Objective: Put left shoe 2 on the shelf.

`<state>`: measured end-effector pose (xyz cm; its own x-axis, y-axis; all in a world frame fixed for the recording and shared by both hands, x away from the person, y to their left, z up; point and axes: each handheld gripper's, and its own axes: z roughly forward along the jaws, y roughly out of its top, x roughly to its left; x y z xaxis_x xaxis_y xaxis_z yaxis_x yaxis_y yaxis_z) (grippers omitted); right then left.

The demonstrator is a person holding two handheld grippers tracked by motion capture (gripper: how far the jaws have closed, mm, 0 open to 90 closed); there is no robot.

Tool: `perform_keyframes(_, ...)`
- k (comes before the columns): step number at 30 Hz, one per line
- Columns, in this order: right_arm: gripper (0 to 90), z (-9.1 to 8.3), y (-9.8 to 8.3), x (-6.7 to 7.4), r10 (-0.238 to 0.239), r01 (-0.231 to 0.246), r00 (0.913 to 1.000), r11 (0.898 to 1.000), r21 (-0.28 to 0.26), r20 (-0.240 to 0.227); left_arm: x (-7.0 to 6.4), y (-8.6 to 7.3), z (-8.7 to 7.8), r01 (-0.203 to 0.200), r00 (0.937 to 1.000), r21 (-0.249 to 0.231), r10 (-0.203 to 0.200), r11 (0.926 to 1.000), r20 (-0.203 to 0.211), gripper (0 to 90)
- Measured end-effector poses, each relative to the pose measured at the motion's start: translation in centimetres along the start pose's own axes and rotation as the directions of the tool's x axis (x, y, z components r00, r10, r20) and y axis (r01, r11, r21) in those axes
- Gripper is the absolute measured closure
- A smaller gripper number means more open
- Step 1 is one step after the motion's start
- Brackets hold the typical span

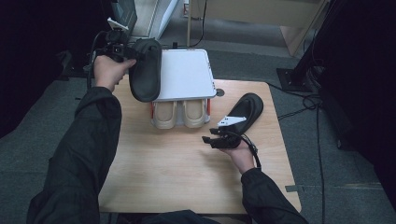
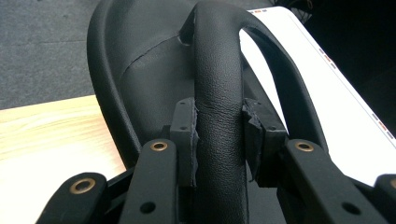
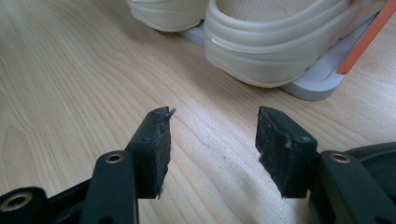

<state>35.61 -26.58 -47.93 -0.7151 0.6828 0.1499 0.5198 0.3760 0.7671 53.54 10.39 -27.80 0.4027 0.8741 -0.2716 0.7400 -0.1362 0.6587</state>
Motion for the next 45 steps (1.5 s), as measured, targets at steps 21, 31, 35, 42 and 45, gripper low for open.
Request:
perform_keyframes(21, 45.7, -0.5, 0.0, -0.4, 0.001, -0.001, 1.0, 1.0, -0.011, 0.003, -3.2, 1.0, 5.2, 0.017, 0.9994, 0.029, -0.018, 0.9994, 0.03, 68.0)
perform_keyframes(31, 45.7, -0.4, -0.1, -0.3, -0.007, 0.007, 1.0, 1.0, 0.002, 0.007, -3.0, 0.7, 6.1, 0.011, 0.9996, 0.045, -0.012, 0.9989, 0.027, 67.7)
perform_keyframes(35, 45.7, -0.5, -0.1, -0.3, -0.006, 0.006, 1.0, 1.0, 0.003, 0.006, -2.9, 0.7, 6.1, 0.008, 0.9996, 0.045, -0.009, 0.999, 0.027, 66.5)
perform_keyframes(42, 45.7, -0.7, -0.2, -0.5, 0.005, -0.005, 1.0, 1.0, -0.004, 0.006, -2.6, 0.7, 5.3, 0.001, 0.9996, 0.041, -0.002, 0.9991, 0.029, 53.6)
perform_keyframes(45, 45.7, -1.1, -0.1, -0.9, 0.021, -0.021, 0.9997, 1.0, -0.013, 0.013, -2.4, 0.7, 4.7, -0.014, 0.9995, 0.035, 0.013, 0.9993, 0.028, 50.1)
